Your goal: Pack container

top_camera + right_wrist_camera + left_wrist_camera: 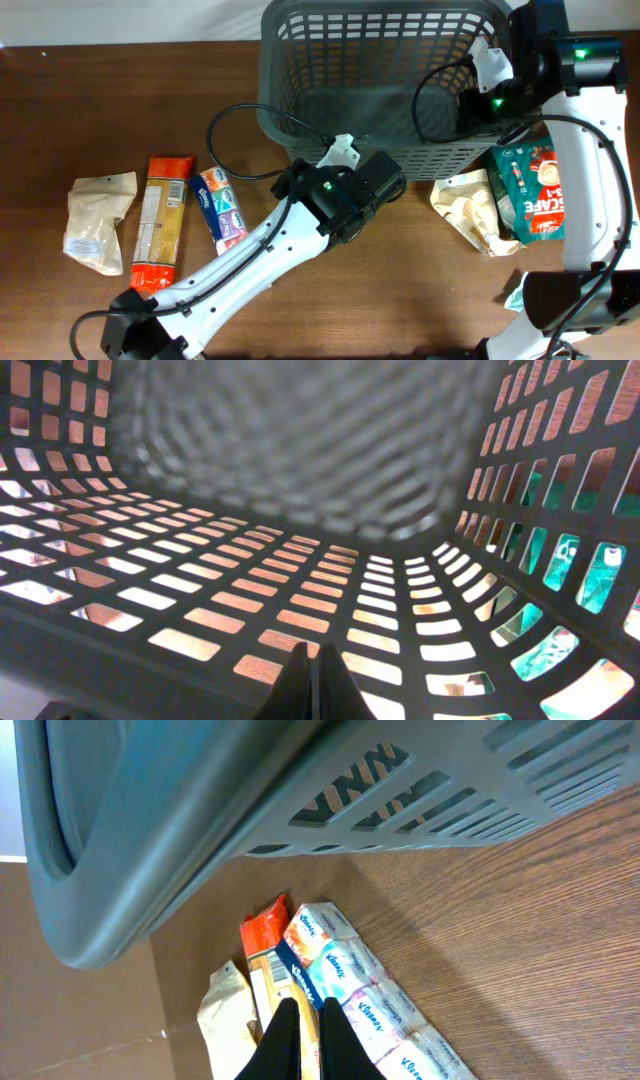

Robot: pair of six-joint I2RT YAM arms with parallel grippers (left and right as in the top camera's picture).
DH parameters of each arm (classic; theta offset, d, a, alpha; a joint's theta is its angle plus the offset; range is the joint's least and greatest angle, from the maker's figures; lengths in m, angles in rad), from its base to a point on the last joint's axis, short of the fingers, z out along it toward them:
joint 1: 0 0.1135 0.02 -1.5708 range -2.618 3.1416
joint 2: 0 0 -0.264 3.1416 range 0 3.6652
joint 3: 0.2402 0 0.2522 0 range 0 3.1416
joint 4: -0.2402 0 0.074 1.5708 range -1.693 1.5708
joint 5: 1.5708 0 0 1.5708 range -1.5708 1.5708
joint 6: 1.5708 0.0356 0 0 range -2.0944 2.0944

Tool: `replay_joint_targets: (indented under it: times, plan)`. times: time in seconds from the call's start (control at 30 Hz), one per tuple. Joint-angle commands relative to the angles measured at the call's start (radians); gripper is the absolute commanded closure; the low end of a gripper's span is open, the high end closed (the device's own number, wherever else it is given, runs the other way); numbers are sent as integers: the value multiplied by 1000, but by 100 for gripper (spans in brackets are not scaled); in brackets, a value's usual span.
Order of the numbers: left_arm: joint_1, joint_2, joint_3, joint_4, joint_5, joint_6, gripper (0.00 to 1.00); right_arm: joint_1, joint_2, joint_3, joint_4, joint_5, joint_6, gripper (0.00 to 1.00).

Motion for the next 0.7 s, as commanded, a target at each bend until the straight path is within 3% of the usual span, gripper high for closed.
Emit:
replay_joint_targets:
  times: [0.0, 0.37, 0.67]
  plan:
    - [9, -1, 13, 15, -24, 13, 99, 5, 6, 4, -10, -13, -8, 96]
    - [-11, -16, 19, -6, -22, 16, 98, 5, 6, 29, 19, -13, -8, 96]
    - [-69, -185, 200, -62, 46, 5, 99, 5, 5, 327, -18, -39, -7, 97]
